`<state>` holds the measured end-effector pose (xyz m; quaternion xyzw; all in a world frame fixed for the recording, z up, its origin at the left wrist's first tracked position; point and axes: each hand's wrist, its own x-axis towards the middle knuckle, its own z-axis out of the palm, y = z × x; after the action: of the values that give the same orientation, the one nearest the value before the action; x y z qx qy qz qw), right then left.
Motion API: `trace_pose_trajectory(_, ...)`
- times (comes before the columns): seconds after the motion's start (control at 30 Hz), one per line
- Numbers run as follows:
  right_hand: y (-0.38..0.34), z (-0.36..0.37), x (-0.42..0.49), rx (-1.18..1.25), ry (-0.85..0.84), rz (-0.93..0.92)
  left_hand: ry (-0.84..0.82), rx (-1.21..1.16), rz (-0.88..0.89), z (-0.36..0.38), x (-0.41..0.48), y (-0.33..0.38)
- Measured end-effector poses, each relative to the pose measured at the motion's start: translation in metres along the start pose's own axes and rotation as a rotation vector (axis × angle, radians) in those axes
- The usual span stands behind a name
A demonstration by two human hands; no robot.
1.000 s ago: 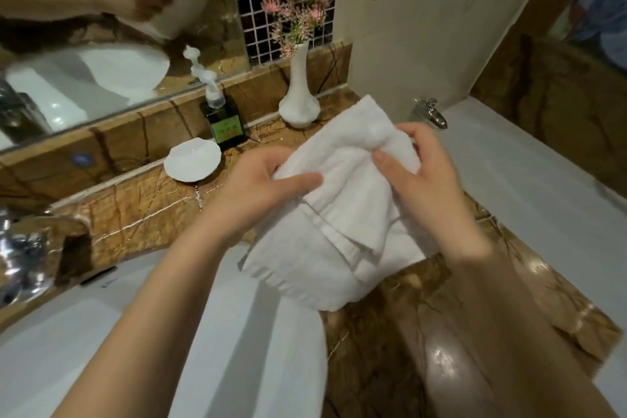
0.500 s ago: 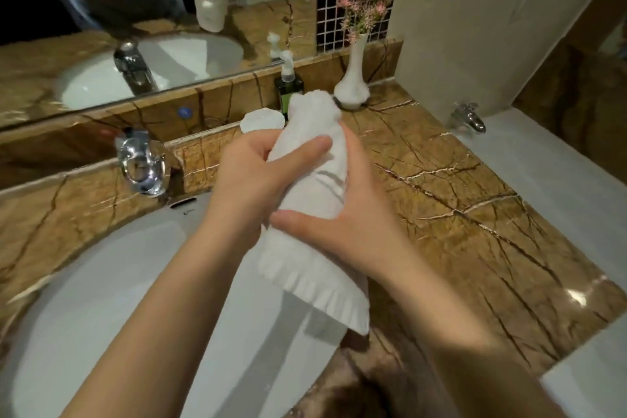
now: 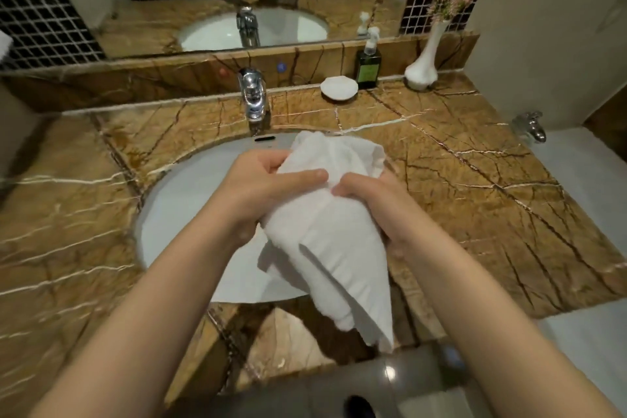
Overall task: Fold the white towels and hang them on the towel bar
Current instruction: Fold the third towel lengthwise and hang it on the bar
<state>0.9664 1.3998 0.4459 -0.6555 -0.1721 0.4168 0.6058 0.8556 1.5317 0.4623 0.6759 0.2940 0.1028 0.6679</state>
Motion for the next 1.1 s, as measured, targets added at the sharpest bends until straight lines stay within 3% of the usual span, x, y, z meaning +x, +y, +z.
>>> trace_pose_trajectory(0.2,0.029,-0.047,0.012,-0.184,0.037,0.379,-0.145,-0.055,-0.278,-0.045,-0.006,-0.045)
trace_pose_trajectory(0.33,0.046,-0.078,0.022,-0.405,-0.049,0.574,-0.385,0.191,-0.512,-0.066,-0.002,-0.077)
trace_pose_trajectory(0.4,0.054,-0.083,0.026,-0.567,-0.061,0.583,-0.377,0.381,-0.531,-0.061,-0.001,-0.091)
trace_pose_trajectory(0.57,0.075,-0.082,0.034,-0.841,0.007,0.410,-0.156,0.661,-0.305,-0.040,0.006,-0.121)
trace_pose_trajectory(0.7,0.089,-0.076,0.028,-1.098,0.065,0.278,-0.047,1.116,-0.169,-0.026,0.000,-0.128)
trace_pose_trajectory(0.8,0.096,-0.075,0.018,-1.159,0.162,0.206,0.104,1.425,0.132,-0.005,-0.019,-0.134)
trace_pose_trajectory(0.87,0.099,-0.078,0.010,-1.192,0.218,0.126,0.252,1.366,0.356,0.021,-0.038,-0.144)
trace_pose_trajectory(0.93,0.100,-0.081,0.000,-1.203,0.223,0.051,0.201,1.253,0.488,0.050,-0.057,-0.160)
trace_pose_trajectory(1.0,0.097,-0.085,-0.008,-1.180,0.181,0.054,0.089,1.264,0.482,0.072,-0.069,-0.175)
trace_pose_trajectory(1.1,0.089,-0.094,-0.017,-1.199,0.151,0.096,0.063,1.312,0.410,0.084,-0.069,-0.181)
